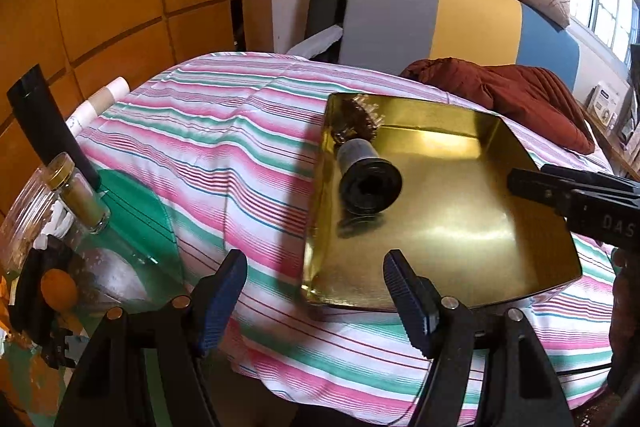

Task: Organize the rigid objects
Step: 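Move the right tool back to the toys and grasp the green T-piece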

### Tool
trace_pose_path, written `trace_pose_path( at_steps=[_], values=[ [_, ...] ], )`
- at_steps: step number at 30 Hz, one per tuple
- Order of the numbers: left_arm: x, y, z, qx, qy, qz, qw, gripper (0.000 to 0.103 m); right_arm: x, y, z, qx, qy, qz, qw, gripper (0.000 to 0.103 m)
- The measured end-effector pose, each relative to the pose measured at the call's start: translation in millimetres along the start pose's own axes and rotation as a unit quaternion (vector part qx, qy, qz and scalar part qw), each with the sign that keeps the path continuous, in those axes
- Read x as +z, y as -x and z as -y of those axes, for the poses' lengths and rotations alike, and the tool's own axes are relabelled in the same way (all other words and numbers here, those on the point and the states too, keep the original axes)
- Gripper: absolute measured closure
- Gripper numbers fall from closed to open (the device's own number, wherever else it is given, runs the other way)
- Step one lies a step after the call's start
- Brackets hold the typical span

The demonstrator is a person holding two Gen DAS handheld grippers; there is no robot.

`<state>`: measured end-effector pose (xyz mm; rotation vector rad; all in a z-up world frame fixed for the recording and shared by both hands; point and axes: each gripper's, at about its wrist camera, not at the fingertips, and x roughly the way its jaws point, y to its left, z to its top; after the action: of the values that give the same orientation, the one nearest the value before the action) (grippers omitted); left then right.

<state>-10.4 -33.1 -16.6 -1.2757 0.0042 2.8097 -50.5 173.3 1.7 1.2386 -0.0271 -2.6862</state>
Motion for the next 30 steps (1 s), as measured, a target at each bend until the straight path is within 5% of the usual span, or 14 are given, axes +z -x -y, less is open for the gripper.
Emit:
trace_pose_path(
  at_steps=[9,17,20,24,28,30],
  values=[
    [5.5,0.9,13.0,-0.033,-0.006,-0.004,0.9994,0.032,-10.5,23.8,52.2,-0.033,-0.025,0.013,0.999,0.033],
    [4.9,-3.0,16.7,-0.080,0.007,-0.026,0.9964,0.032,-40.7,71.4,190.7,-0.125,-0.161,0.015,0.979,0.033],
    [7.7,2.1,21.6,-0.083,-0.002,-0.020,0.9963,0.032,-64.9,99.3,258.2,-0.192,-0.248,0.031,0.949,0.033],
    [13.6,10.6,35.0,-0.108,-0.018,-0.003,0.9939,0.032,-116.4,126.1,342.2,-0.262,-0.384,0.041,0.884,0.033],
    [18.3,18.3,56.2,-0.109,-0.064,0.013,0.9920,0.032,-155.5,126.6,376.8,-0.271,-0.443,0.024,0.854,0.039],
    [19.7,21.3,68.8,-0.108,-0.087,0.019,0.9901,0.032,-168.9,124.6,389.3,-0.240,-0.493,0.016,0.836,0.042]
  ],
)
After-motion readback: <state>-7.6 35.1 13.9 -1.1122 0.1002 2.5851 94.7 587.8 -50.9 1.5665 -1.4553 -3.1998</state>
